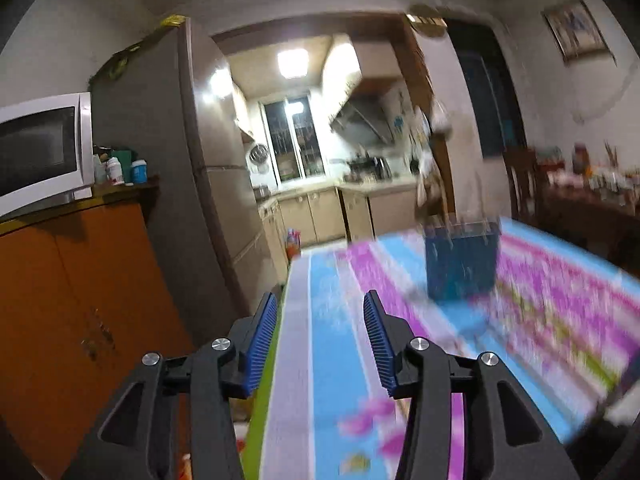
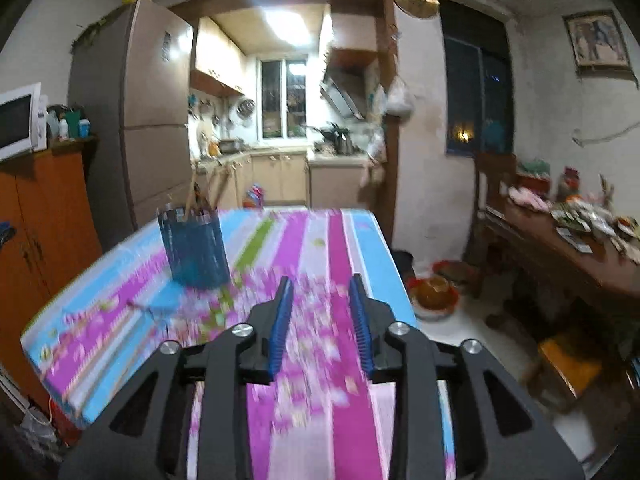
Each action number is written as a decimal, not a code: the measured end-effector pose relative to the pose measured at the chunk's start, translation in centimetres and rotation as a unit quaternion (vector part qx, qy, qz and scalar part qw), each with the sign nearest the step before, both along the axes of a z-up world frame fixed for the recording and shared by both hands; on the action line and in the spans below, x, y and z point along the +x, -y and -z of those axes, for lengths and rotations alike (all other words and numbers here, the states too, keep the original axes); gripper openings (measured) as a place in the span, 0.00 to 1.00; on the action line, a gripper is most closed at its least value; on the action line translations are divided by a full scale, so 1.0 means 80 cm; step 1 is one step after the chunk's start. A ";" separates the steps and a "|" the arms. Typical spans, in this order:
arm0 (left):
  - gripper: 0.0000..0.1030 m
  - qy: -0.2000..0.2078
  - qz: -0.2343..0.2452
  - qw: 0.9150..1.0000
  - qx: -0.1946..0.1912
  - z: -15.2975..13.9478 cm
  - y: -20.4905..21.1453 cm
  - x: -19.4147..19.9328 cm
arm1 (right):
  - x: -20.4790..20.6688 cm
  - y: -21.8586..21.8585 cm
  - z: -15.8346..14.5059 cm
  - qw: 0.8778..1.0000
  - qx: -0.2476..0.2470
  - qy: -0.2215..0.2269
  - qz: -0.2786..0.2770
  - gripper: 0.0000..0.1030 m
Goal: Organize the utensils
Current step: 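Withdraw both open grippers back over the remaining chopsticks, then close the left gripper on a chopstick while the right gripper approaches another, then close the right gripper on a chopstick while the left gripper lifts its own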
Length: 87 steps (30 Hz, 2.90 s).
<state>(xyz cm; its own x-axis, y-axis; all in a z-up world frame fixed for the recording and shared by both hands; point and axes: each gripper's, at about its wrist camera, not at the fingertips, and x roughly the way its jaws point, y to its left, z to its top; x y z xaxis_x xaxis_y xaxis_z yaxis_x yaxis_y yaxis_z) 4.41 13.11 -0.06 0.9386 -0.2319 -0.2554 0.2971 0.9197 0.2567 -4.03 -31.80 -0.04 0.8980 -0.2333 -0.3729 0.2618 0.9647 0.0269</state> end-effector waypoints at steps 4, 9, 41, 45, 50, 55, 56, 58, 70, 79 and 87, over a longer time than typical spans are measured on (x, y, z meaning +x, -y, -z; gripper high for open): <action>0.45 -0.023 -0.004 0.998 0.050 0.057 0.022 -0.052 | -0.028 -0.014 0.045 0.999 0.032 -0.035 0.006 0.32; 0.35 -0.110 0.059 0.992 0.019 0.109 0.056 -0.085 | -0.039 -0.058 0.104 0.994 0.072 -0.074 -0.034 0.31; 0.10 -0.123 -0.020 0.992 -0.033 0.202 0.056 -0.081 | -0.045 -0.163 0.156 0.986 -0.013 -0.117 -0.121 0.31; 0.08 -0.118 -0.019 0.992 -0.034 0.204 0.057 -0.083 | -0.048 -0.157 0.157 0.988 -0.010 -0.104 -0.109 0.31; 0.07 -0.118 -0.019 0.992 -0.049 0.200 0.054 -0.080 | -0.044 -0.160 0.161 0.988 -0.012 -0.100 -0.113 0.31; 0.07 -0.114 -0.013 0.992 -0.051 0.194 0.055 -0.076 | -0.034 -0.177 0.160 0.985 -0.017 -0.094 -0.141 0.25; 0.07 -0.113 -0.012 0.992 -0.052 0.194 0.055 -0.075 | -0.031 -0.179 0.160 0.985 -0.017 -0.094 -0.141 0.23; 0.07 -0.113 -0.010 0.992 -0.053 0.193 0.055 -0.074 | -0.025 -0.184 0.160 0.986 -0.016 -0.094 -0.140 0.22; 0.07 -0.120 -0.006 0.991 -0.056 0.200 0.059 -0.069 | -0.012 -0.205 0.179 0.988 -0.011 -0.108 -0.113 0.10; 0.07 -0.116 -0.005 0.991 -0.064 0.193 0.057 -0.068 | -0.017 -0.191 0.170 0.991 0.019 -0.086 -0.100 0.05; 0.07 -0.082 -0.008 0.994 -0.078 0.155 0.050 -0.070 | -0.023 -0.175 0.132 0.995 0.018 -0.043 -0.084 0.05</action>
